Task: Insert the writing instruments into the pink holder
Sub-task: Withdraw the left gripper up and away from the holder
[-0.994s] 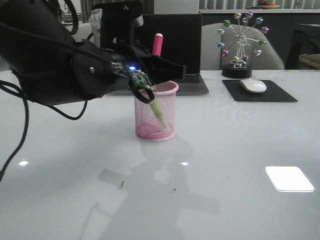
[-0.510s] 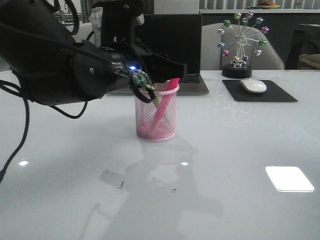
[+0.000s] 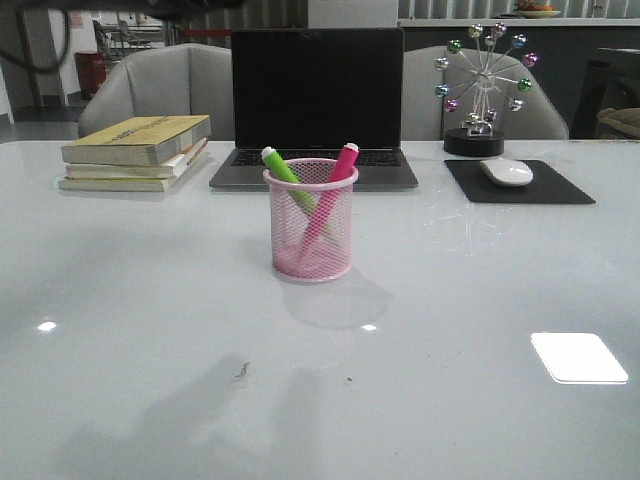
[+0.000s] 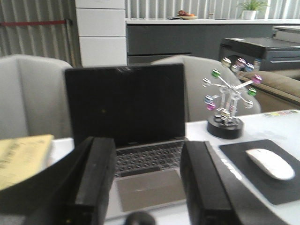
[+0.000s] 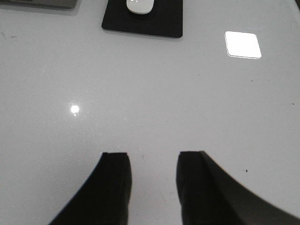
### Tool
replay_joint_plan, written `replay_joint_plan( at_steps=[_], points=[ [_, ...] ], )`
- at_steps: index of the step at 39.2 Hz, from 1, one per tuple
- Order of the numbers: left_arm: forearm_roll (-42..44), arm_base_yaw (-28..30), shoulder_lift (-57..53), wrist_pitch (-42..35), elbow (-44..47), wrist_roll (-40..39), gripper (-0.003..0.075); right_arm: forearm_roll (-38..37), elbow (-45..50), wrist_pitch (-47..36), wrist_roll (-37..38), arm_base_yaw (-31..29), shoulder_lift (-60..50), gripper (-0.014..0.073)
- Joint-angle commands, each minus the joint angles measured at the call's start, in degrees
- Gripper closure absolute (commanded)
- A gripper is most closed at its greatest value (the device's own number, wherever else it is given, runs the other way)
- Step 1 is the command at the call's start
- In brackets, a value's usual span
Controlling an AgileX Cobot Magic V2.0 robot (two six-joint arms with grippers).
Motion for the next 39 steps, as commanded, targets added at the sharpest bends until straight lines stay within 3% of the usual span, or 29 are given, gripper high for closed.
replay_joint_plan(
  at_steps=[1,16,27,39],
  points=[
    [0.6,3.3,-9.3,4.0,-1.3,3.3,0.0327,-0.1,-1.5,-4.6,-0.4,-0.4,-0.9,0.0223],
    [3.3,18.0,-29.4,29.2,-0.9,4.6,0.0327,-0.1,-1.5,-5.1,-0.4,-0.4,-0.9,0.0223],
    [4.1,26.5,-41.4,40.0,4.2,4.6,0.0327,0.7,-1.5,-5.0,-0.4,0.4,-3.1,0.0223],
    [4.0,27.4,-54.3,42.7,19.2,4.5,0.0370,1.8,-1.5,-2.5,-0.4,2.7,-9.7,0.0223]
  ],
)
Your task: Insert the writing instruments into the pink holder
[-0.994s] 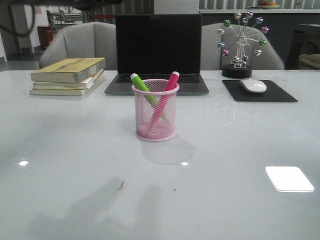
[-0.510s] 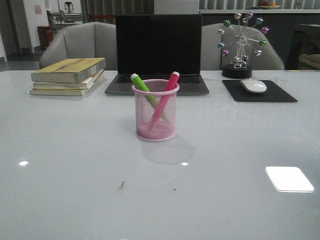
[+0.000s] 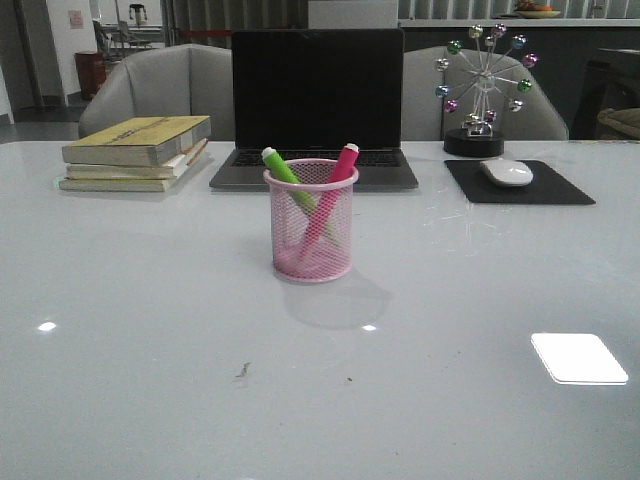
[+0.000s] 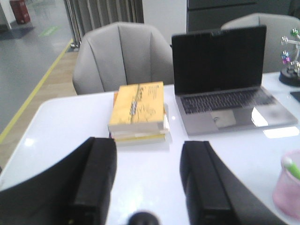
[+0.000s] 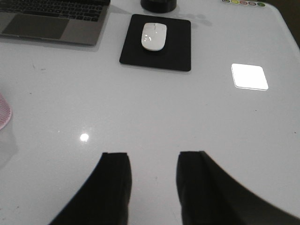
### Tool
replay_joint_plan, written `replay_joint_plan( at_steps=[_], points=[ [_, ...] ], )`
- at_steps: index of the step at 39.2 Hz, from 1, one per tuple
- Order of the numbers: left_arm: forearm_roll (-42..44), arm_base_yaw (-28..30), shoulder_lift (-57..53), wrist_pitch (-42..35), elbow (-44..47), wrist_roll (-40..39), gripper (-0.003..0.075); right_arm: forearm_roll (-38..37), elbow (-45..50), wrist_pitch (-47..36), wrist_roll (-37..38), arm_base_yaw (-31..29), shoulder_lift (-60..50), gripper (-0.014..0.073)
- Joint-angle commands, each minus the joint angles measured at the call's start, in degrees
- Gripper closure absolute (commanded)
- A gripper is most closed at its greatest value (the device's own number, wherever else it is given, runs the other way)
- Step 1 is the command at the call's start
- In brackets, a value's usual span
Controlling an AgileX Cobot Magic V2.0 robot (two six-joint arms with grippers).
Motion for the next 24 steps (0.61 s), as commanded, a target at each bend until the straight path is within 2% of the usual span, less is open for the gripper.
replay_joint_plan(
  at_steps=[1,12,15,20,22,24],
  points=[
    [-0.4,0.2,-4.7,-4.3,2.5,-0.1,0.0377,0.4,-1.5,-2.3,-0.4,0.3,-2.6,0.0223],
    [-0.1,0.2,-11.1,-4.4,6.9,-0.1,0.0390,0.8,-1.5,-0.2,-0.4,0.3,-5.2,0.0234],
    [-0.1,0.2,-11.1,-4.9,6.9,-0.1,0.0390,1.3,-1.5,0.7,-0.4,0.3,-5.2,0.0316],
    [-0.1,0.2,-11.1,-6.2,6.9,-0.1,0.0390,1.9,-1.5,1.5,-0.4,0.3,-5.2,0.0556],
    [-0.1,0.2,-11.1,-6.2,6.9,-0.1,0.0390,2.7,-1.5,1.5,-0.4,0.3,-5.2,0.0524],
    [-0.1,0.2,-11.1,-5.9,6.9,-0.1,0.0390,3.6,-1.5,1.5,-0.4,0.3,-5.2,0.0530]
  ],
)
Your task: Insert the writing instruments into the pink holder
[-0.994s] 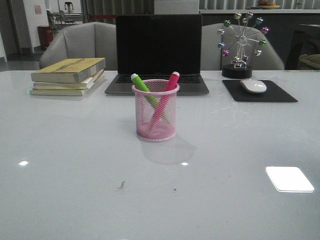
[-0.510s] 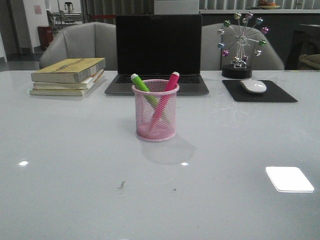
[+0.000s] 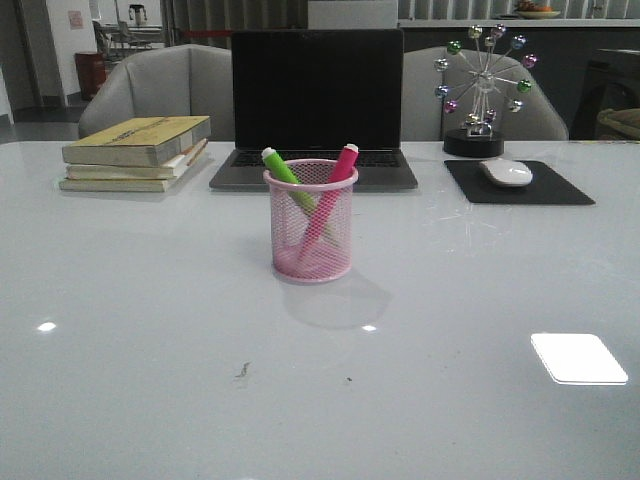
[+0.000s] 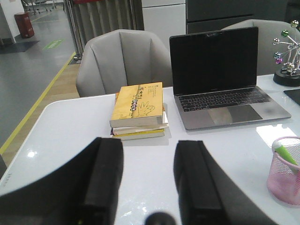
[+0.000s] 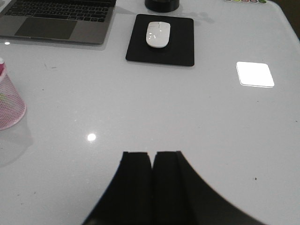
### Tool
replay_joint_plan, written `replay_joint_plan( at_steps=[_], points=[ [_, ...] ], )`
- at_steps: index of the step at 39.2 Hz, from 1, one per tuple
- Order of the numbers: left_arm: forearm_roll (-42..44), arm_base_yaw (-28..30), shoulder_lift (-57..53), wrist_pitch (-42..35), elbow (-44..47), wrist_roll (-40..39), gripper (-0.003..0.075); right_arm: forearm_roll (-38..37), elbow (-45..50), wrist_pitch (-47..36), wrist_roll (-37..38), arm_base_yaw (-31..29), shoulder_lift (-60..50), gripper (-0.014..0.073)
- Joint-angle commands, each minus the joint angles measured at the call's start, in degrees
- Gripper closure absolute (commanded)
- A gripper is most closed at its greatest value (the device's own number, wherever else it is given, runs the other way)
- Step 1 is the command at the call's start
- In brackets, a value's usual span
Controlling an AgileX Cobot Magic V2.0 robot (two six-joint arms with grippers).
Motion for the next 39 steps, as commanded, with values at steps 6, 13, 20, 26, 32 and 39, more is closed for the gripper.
replay_joint_plan(
  at_steps=[6,13,20,26,32,39],
  points=[
    [-0.4,0.1,-0.2,-4.7,-1.6,-0.1,0.0390,3.8,-1.5,-4.2,-0.4,0.2,-1.8,0.0538],
    [-0.4,0.1,-0.2,-4.7,-1.6,-0.1,0.0390,4.5,-1.5,-5.2,-0.4,0.2,-8.0,0.0538],
    [-0.4,0.1,-0.2,-4.7,-1.6,-0.1,0.0390,5.2,-1.5,-4.7,-0.4,0.2,-13.5,0.0538],
    [-0.4,0.1,-0.2,-4.7,-1.6,-0.1,0.0390,5.2,-1.5,-4.5,-0.4,0.2,-16.8,0.0538],
    [-0.4,0.1,-0.2,-4.7,-1.6,-0.1,0.0390,5.2,-1.5,-4.7,-0.4,0.2,-17.2,0.0538],
    [-0.4,0.1,-0.2,-4.7,-1.6,-0.1,0.0390,5.2,-1.5,-4.9,-0.4,0.2,-17.2,0.0538]
  ],
)
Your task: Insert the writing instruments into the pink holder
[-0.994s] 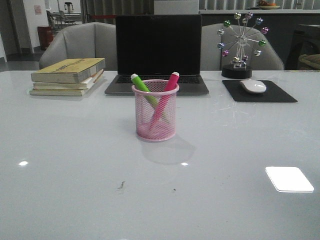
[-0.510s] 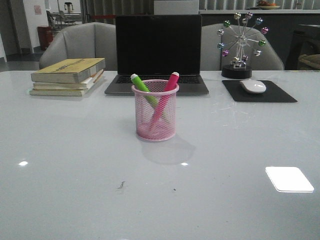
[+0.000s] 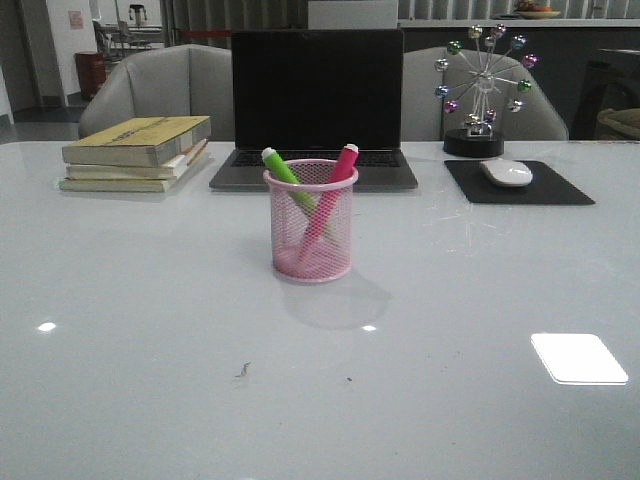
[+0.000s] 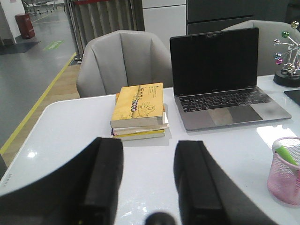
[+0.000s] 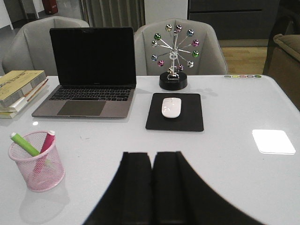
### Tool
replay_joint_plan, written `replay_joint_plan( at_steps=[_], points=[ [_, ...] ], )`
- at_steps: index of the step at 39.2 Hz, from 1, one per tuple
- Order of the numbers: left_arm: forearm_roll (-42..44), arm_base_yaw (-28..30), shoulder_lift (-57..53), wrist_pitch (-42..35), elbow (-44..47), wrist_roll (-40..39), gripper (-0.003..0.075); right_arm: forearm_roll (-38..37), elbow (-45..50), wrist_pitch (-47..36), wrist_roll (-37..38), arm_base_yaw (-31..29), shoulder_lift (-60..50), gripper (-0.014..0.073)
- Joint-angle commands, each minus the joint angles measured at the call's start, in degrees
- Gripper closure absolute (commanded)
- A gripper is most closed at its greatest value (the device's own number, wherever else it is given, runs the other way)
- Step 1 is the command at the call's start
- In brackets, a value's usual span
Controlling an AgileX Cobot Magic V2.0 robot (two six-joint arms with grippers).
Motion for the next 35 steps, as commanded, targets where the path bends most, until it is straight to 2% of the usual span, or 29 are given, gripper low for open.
replay_joint_plan(
  at_steps=[1,8,13,19,22,27,35],
  points=[
    [-0.4,0.1,0.0,-4.7,-1.6,-0.1,0.0390,0.3,-1.6,-5.1,-0.4,0.2,0.3,0.0538],
    [-0.4,0.1,0.0,-4.7,-1.6,-0.1,0.0390,0.3,-1.6,-5.9,-0.4,0.2,0.3,0.0538],
    [-0.4,0.1,0.0,-4.7,-1.6,-0.1,0.0390,-2.6,-1.5,-6.3,0.1,0.2,0.0,0.0538],
    [-0.4,0.1,0.0,-4.7,-1.6,-0.1,0.0390,-9.0,-1.5,-7.4,9.6,0.2,-1.0,0.0538],
    [-0.4,0.1,0.0,-4.7,-1.6,-0.1,0.0390,-10.5,-0.7,-9.1,10.5,0.2,-1.5,0.0538],
    [-0.4,0.1,0.0,-4.7,-1.6,-0.1,0.0390,-11.4,4.5,-13.8,10.5,0.2,-3.7,0.0538],
    [-0.4,0.1,0.0,-4.7,-1.6,-0.1,0.0390,-10.9,18.4,-23.2,10.5,0.2,-8.7,0.0538]
  ],
)
